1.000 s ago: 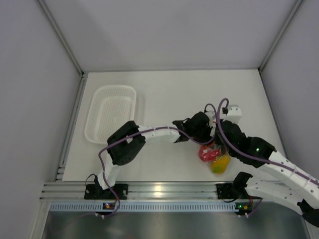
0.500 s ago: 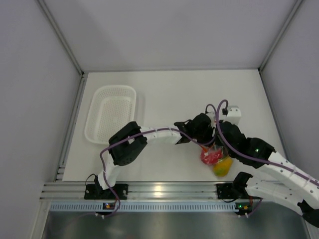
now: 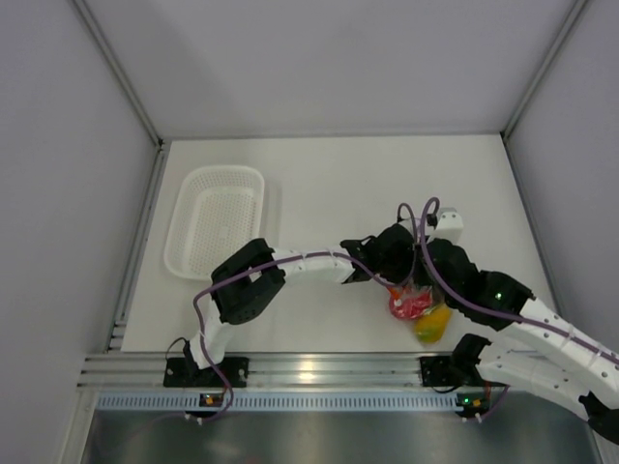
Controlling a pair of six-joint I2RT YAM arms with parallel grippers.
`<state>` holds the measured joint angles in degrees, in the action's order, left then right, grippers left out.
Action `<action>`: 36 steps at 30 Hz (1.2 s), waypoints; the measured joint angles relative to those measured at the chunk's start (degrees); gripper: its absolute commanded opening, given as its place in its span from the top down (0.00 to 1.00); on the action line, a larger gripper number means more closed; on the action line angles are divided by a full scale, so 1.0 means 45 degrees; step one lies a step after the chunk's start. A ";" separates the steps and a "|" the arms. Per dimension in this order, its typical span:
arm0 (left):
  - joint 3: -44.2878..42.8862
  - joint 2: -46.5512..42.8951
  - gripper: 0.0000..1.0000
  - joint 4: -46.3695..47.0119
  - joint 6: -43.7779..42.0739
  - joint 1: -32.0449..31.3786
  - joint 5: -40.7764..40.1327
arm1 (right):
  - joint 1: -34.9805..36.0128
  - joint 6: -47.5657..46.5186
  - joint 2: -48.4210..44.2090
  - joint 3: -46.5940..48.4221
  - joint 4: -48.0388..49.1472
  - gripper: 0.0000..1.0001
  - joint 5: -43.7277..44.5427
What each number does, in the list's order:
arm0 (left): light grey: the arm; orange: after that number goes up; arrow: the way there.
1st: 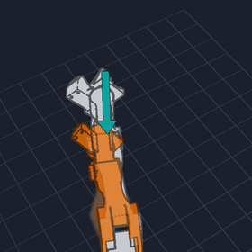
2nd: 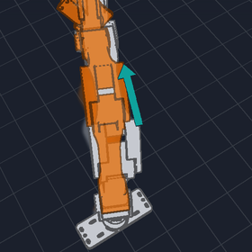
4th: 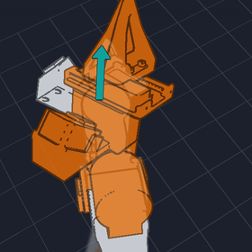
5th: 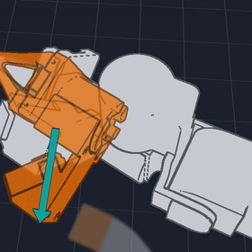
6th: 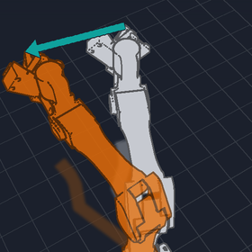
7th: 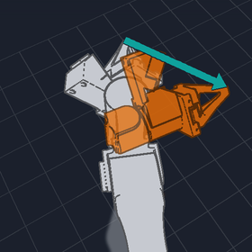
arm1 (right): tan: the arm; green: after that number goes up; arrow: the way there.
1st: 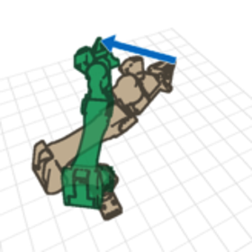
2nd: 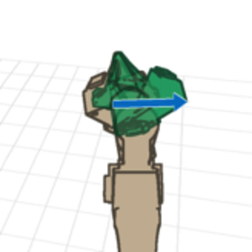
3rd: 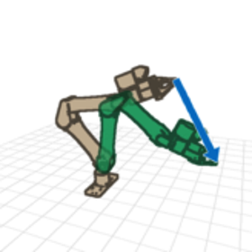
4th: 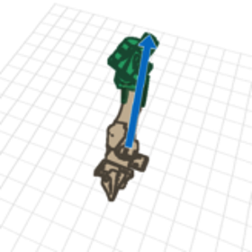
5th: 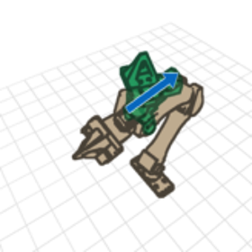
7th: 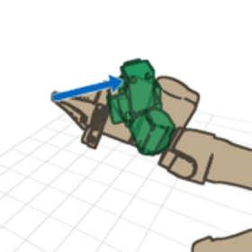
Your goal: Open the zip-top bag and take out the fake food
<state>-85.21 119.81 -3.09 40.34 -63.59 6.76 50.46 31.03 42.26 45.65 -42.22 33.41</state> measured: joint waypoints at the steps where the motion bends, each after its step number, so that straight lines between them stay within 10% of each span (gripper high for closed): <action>1: -0.0034 0.0044 0.08 -0.0010 0.0058 -0.0034 -0.0170 | 0.0000 0.0000 -0.0039 -0.0092 0.0078 1.00 -0.0121; 7: -0.0529 0.0573 0.01 -0.0068 0.0214 -0.0141 -0.1205 | -0.0083 0.0015 -0.0238 -0.0325 0.0126 1.00 -0.0151; 13: -0.0860 0.1083 0.18 0.0141 0.0515 -0.0228 -0.1812 | -0.0083 0.0010 -0.0432 -0.0481 0.0044 1.00 -0.0092; 18: -0.1059 0.1205 0.73 0.0437 0.0729 -0.0238 -0.2259 | -0.0092 0.0015 -0.0500 -0.0486 0.0112 1.00 -0.0005; 22: -0.1059 0.1205 0.97 0.0437 0.0743 -0.0243 -0.2438 | -0.0097 0.0010 -0.0549 -0.0559 0.0151 1.00 0.0034; 36: 0.1957 -0.1137 1.00 0.0559 -0.0107 -0.0568 -0.4129 | 0.0015 0.0015 0.0102 -0.0068 -0.0141 1.00 0.0534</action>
<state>-76.40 114.69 -0.58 39.86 -66.15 -11.81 50.52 31.09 42.72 45.34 -42.85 35.81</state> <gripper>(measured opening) 0.592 0.006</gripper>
